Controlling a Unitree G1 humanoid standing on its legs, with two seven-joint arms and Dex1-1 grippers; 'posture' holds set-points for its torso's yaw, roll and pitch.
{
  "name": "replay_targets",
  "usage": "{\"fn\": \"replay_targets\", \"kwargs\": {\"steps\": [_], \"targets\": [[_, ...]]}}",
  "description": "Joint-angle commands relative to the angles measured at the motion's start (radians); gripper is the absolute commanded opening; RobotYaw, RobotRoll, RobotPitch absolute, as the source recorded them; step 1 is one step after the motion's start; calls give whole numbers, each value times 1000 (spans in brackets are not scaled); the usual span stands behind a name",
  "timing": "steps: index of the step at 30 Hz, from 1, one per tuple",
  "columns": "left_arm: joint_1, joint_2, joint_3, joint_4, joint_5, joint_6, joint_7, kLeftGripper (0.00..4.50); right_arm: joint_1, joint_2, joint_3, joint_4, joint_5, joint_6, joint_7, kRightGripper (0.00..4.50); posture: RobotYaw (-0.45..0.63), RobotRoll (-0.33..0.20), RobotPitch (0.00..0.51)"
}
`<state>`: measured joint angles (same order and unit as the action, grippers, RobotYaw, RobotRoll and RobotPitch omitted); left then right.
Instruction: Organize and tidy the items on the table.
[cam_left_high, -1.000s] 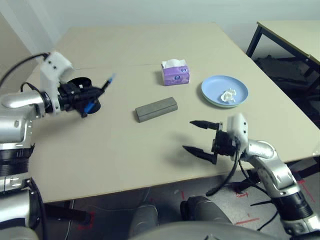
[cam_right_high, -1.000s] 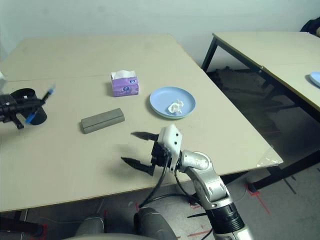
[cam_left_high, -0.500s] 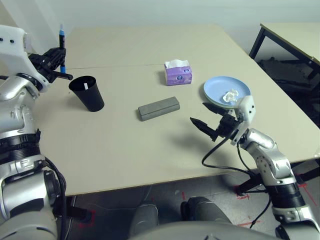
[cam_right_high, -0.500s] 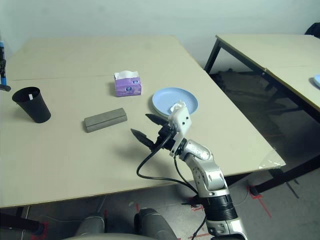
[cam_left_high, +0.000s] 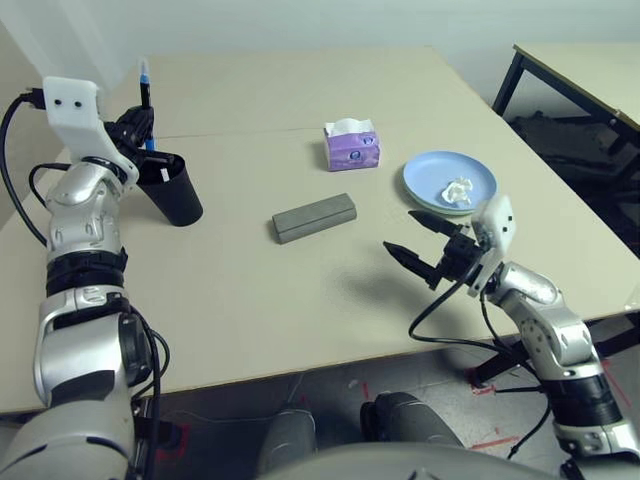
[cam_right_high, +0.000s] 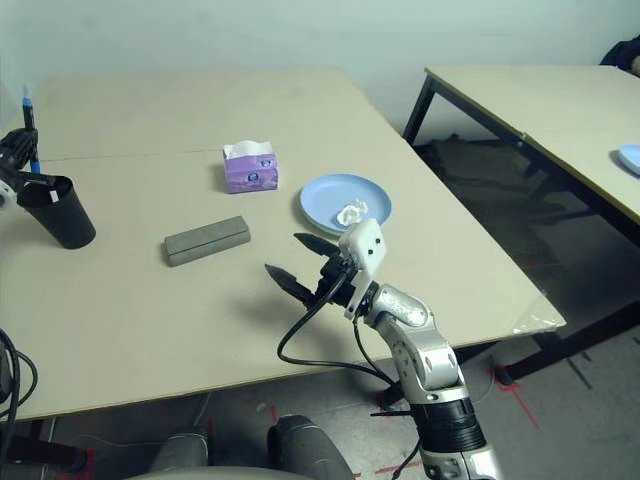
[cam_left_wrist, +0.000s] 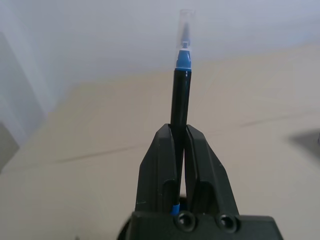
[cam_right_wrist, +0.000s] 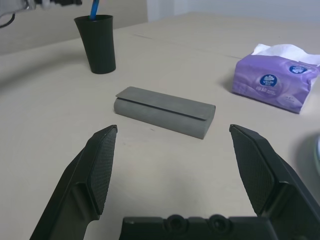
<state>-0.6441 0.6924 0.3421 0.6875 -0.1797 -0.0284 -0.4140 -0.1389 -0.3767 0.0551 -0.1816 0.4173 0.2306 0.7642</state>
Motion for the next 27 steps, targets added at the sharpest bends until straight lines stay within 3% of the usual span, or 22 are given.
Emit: {"fn": "replay_targets", "kwargs": {"steps": [1, 9, 14, 21, 27], "targets": [[55, -5, 28, -91, -29, 48, 23, 1507, -3, -10, -11, 3, 4, 13, 4, 4500, -56, 0, 49], [135, 4, 95, -259, -89, 131, 61, 4409, -44, -12, -16, 58, 0, -4, 28, 4500, -31, 0, 47], [148, 21, 145, -351, -144, 153, 41, 4491, -53, -3, -70, 47, 23, -3, -10, 4500, -34, 0, 47], [459, 59, 288, -610, -249, 245, -56, 4491, 11, -23, -277, -19, 83, 11, -135, 4500, -30, 0, 49], [693, -15, 344, -751, -295, 259, -85, 4491, 126, -25, -422, 1, 37, -87, -232, 4500, -43, 0, 46]]}}
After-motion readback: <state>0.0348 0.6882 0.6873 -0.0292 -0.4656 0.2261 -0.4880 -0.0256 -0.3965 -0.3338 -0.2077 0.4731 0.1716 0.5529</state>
